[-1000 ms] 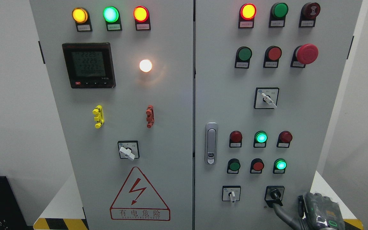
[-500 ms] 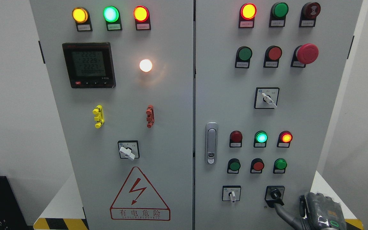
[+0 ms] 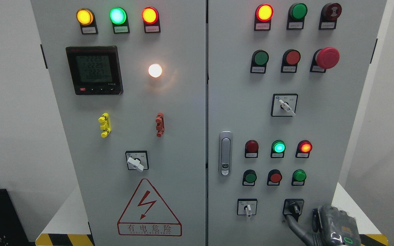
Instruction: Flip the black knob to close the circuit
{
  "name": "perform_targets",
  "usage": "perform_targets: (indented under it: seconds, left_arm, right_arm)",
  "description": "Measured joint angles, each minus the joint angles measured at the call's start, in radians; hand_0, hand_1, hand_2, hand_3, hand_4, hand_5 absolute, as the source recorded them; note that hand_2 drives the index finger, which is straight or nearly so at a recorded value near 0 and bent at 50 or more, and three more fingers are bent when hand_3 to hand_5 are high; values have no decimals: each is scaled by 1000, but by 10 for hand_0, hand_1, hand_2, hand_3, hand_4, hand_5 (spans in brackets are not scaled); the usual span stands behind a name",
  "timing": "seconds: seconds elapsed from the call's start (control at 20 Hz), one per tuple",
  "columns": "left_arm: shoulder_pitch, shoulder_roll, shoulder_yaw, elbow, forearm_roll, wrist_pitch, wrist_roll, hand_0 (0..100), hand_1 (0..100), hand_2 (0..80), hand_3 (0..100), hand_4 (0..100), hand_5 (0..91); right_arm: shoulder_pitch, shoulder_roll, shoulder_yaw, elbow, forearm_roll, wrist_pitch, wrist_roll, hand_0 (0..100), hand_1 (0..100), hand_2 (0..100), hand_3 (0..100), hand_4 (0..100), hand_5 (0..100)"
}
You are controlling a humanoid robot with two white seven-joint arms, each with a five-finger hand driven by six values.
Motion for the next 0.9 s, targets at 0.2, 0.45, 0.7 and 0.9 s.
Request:
perform_targets:
  seconds: [0.2,0.45,0.7,0.9]
  left_arm:
    - [0,0,0,0,0,0,0,120,556,0,0,0,0]
    - [0,0,0,0,0,0,0,120,556,0,0,0,0]
    - [0,0,0,0,0,0,0,120,556,0,0,0,0]
    - [0,0,0,0,0,0,0,120,556,0,0,0,0]
  right_arm:
    - [30,9,-3,-4,-39,-15,-39,0,120,826,1000,841,866]
    - [87,16,-44,-34,-181,-99,-66,0,82,478,732,567,414]
    - [194,22,-112,-99,-550,-220,58,0,51,0,105,34,0]
    - [289,24,-168,-153,-913,-245,182,0,6,0,0,0,0]
